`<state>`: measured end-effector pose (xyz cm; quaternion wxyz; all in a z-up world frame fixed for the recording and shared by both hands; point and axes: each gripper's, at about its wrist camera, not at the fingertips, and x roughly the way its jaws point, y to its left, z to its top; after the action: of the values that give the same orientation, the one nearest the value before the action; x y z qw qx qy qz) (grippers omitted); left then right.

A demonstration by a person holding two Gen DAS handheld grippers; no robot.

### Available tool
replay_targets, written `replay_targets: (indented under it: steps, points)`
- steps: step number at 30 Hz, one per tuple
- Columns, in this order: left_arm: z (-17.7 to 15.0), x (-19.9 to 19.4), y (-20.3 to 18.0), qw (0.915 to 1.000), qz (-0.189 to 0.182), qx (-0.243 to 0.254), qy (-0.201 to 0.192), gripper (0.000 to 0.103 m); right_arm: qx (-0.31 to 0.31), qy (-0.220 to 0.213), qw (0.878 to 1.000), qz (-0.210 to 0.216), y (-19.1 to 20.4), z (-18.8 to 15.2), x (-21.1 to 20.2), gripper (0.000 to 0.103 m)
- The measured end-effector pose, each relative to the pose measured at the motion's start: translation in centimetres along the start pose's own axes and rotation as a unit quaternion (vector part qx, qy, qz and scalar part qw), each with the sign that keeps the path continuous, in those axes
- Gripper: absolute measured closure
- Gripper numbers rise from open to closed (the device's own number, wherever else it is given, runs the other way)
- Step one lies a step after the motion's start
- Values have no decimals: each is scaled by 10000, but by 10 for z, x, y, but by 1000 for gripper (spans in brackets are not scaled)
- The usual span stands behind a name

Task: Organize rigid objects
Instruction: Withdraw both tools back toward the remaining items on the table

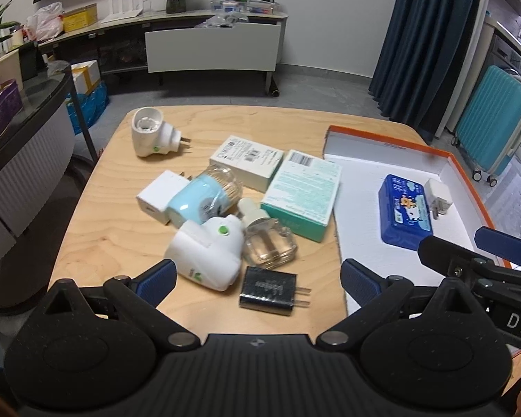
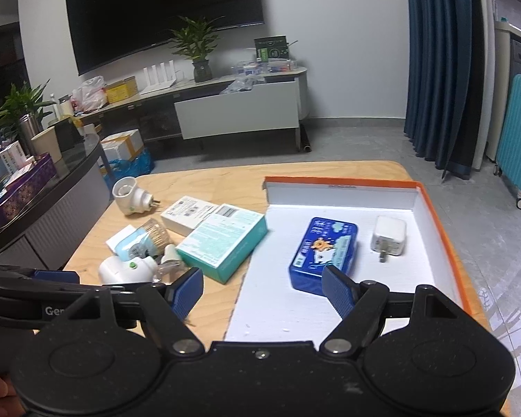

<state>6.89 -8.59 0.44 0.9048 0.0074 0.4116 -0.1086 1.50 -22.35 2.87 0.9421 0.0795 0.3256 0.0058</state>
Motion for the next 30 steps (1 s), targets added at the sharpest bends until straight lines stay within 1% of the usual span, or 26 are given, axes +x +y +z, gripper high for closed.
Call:
replay_targets:
  steps: [7,14,21,24,27,30]
  points:
    - [-7,-2,19,9999,73,-98,15,0,-131,80,9997,192,18,-3,5,14]
    - [-16,-3,40,9995,-21,-323,14,0,-249,159,9988,379,31,-8,10,14]
    - [-23,14,66,9977,237,-610,183,0,-279,265,9983,441,31,-16,14,14]
    - [-23,21,73,9968,273,-723,212,0,-245,299,9982,451,29,-18,15,14]
    - [-19,28,71,9978,196,-619,164,0,-212,318,9982,456,27,-19,17,14]
    - [-13,40,64,9991,188,-379,91,0,-177,328,9983,447,25,-20,18,14]
